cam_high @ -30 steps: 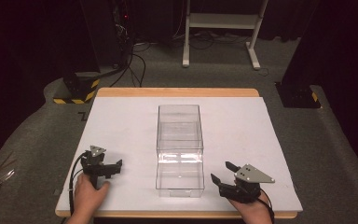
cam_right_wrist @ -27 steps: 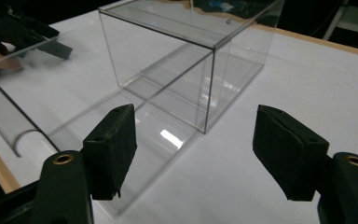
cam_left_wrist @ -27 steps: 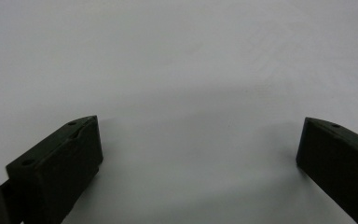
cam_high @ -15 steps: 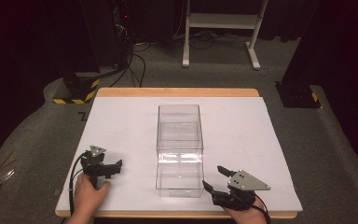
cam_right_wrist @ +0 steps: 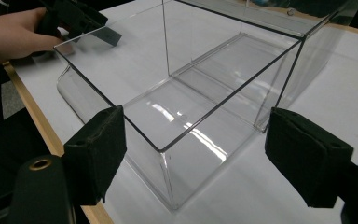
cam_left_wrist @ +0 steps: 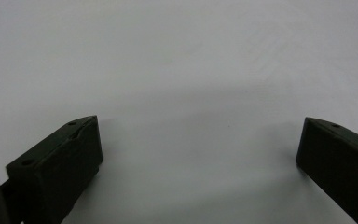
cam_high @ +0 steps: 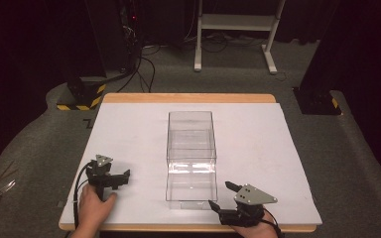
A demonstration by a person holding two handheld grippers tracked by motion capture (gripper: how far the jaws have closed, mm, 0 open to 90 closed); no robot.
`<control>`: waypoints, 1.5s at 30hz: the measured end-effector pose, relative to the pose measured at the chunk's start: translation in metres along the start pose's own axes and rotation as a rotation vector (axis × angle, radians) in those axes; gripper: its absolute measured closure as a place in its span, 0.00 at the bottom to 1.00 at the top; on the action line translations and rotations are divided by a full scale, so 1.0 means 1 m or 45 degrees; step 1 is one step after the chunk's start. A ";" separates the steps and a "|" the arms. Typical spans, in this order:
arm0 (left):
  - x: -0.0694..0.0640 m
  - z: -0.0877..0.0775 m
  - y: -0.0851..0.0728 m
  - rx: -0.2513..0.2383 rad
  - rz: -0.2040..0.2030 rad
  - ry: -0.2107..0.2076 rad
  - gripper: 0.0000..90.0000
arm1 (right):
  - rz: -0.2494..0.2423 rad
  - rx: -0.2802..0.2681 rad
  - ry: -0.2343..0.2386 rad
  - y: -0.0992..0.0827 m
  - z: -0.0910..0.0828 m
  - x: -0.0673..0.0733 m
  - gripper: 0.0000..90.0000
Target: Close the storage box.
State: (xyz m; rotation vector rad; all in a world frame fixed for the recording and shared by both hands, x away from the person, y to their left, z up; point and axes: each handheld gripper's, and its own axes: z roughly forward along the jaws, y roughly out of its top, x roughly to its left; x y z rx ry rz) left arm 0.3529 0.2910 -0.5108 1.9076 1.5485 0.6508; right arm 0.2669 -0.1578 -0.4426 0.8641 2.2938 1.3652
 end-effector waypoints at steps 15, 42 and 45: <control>0.000 0.000 0.000 0.000 0.000 0.000 0.01 | -0.019 0.042 -0.023 -0.005 0.009 -0.002 0.23; 0.000 0.000 0.000 0.000 -0.001 -0.001 0.01 | -0.014 0.033 -0.075 -0.002 0.025 0.003 0.23; 0.000 0.000 0.000 0.000 -0.001 -0.001 0.01 | -0.013 0.031 -0.076 -0.001 0.026 0.002 0.23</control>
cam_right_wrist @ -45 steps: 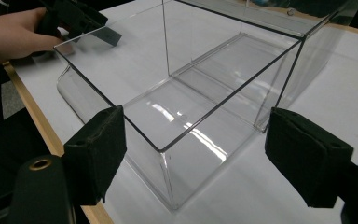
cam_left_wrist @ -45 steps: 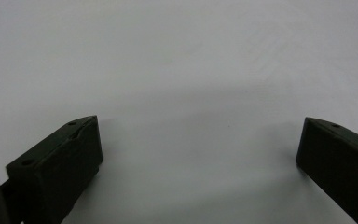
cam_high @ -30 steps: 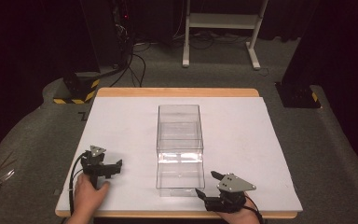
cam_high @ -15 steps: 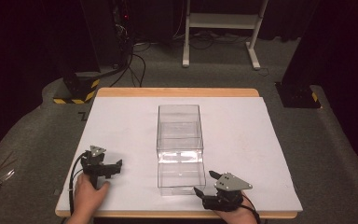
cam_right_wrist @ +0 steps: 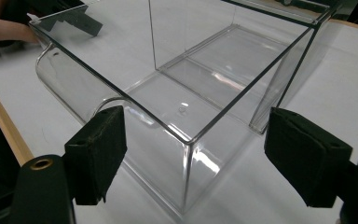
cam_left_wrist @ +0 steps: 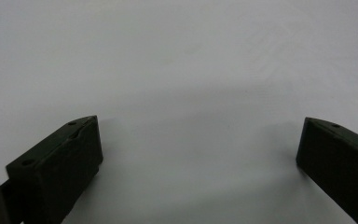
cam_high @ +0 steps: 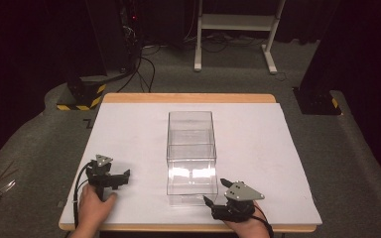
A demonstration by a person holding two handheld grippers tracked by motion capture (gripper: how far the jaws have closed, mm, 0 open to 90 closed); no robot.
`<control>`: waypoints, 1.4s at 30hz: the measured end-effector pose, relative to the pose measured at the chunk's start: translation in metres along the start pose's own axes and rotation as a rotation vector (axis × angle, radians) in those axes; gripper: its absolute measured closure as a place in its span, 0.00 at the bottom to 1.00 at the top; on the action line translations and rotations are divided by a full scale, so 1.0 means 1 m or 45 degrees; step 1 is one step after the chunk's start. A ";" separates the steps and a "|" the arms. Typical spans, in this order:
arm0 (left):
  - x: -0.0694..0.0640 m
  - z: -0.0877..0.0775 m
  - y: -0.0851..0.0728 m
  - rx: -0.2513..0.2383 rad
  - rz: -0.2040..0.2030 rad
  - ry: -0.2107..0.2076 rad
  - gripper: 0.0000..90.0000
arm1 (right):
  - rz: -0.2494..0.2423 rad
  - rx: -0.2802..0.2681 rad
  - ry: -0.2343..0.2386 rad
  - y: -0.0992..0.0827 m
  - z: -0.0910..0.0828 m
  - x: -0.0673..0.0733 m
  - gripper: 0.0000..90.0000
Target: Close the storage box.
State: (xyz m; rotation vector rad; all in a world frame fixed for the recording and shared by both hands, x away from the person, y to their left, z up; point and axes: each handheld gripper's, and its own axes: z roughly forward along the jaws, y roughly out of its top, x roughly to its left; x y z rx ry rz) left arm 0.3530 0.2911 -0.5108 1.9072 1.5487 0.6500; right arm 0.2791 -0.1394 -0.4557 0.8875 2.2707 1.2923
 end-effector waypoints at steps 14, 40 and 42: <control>0.000 0.000 0.000 0.000 0.000 0.000 0.01 | 0.004 0.016 -0.016 0.002 0.005 -0.008 0.23; 0.000 0.000 0.000 0.000 0.000 0.000 0.01 | 0.060 0.025 -0.049 0.014 0.028 -0.024 0.20; 0.000 0.000 0.000 0.000 0.000 0.000 0.01 | 0.057 0.024 -0.055 0.015 0.030 -0.025 0.20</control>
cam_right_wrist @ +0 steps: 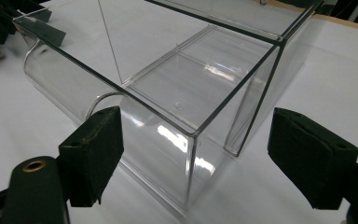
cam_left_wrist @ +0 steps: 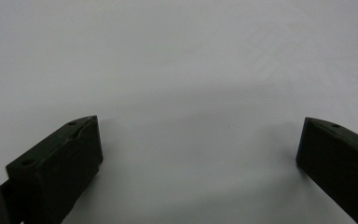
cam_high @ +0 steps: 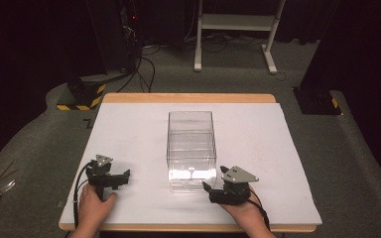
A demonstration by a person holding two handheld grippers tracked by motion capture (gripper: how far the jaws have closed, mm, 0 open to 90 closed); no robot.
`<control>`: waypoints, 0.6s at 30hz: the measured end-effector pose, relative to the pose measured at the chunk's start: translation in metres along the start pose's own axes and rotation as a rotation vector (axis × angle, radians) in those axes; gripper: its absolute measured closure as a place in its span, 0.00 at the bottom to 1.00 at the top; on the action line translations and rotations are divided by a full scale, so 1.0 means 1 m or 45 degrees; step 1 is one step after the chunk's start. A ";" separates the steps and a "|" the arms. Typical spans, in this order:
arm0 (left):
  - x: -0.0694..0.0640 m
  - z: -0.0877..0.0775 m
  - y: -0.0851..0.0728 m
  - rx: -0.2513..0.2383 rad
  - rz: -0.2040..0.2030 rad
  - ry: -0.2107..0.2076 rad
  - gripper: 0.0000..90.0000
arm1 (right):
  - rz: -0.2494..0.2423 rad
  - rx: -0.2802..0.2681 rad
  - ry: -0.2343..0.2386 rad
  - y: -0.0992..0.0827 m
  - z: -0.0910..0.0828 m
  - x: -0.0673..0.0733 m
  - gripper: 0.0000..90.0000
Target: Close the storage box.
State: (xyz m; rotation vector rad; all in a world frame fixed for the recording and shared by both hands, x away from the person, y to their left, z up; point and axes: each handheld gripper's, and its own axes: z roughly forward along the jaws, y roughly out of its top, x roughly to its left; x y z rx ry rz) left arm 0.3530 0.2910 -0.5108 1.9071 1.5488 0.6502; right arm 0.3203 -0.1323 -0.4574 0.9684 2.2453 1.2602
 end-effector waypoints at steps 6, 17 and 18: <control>0.000 0.000 0.000 0.001 0.000 0.000 0.01 | 0.004 0.001 -0.011 0.003 0.005 -0.003 0.20; 0.000 0.000 0.000 0.001 0.000 0.000 0.01 | 0.011 -0.004 -0.021 0.008 0.014 -0.011 0.21; 0.000 0.000 0.000 0.000 0.001 0.000 0.01 | 0.018 -0.004 -0.022 0.009 0.015 -0.012 0.21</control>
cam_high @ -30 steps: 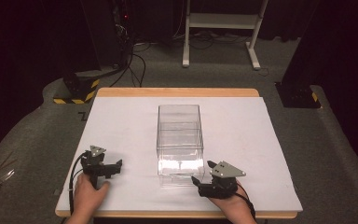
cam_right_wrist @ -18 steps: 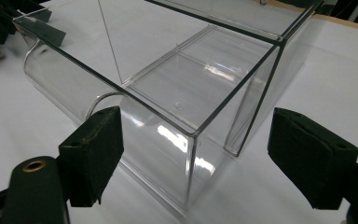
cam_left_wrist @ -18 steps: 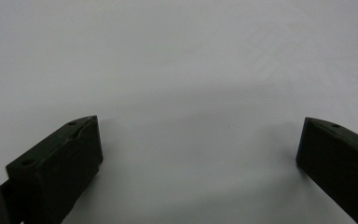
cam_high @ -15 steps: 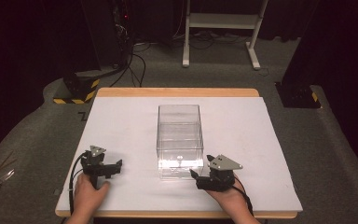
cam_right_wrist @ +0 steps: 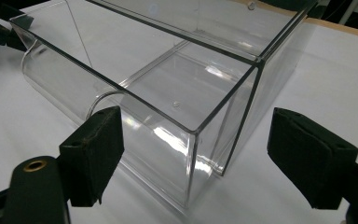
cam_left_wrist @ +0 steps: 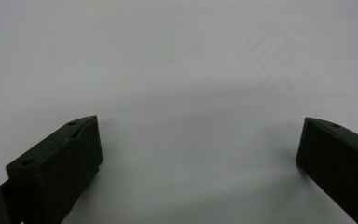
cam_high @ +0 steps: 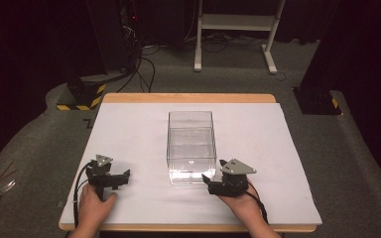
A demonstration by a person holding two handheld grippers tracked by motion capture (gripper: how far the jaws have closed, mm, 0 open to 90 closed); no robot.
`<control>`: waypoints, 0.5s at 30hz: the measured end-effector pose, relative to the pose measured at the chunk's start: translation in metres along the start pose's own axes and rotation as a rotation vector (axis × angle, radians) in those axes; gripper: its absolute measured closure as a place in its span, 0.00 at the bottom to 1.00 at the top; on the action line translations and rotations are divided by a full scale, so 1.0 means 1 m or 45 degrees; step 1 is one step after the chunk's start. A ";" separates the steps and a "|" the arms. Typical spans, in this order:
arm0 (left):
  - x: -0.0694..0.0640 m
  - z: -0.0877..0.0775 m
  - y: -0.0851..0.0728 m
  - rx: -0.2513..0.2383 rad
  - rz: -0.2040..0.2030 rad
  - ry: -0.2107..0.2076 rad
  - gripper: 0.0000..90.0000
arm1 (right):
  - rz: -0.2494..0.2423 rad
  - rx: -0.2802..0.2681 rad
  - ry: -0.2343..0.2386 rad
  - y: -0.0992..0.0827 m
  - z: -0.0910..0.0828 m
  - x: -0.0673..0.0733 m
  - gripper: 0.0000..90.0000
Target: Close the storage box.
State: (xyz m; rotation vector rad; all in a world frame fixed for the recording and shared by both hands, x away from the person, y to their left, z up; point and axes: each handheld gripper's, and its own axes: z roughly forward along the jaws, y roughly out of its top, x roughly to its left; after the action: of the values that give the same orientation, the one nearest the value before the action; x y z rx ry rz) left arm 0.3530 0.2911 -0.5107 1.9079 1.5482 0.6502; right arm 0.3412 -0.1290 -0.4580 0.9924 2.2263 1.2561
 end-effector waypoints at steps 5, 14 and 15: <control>0.000 0.000 0.000 0.000 0.000 0.000 0.01 | 0.001 -0.002 -0.008 0.001 0.003 -0.002 0.21; 0.000 0.000 0.000 0.002 0.000 0.000 0.01 | 0.018 -0.005 -0.046 0.004 0.014 -0.009 0.22; 0.000 0.000 0.000 0.002 0.000 0.000 0.01 | 0.018 -0.005 -0.046 0.004 0.014 -0.009 0.22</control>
State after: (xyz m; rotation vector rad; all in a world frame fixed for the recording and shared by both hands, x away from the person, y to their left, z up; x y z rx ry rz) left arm 0.3530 0.2911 -0.5106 1.9088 1.5489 0.6491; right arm 0.3576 -0.1267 -0.4617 1.0233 2.1926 1.2381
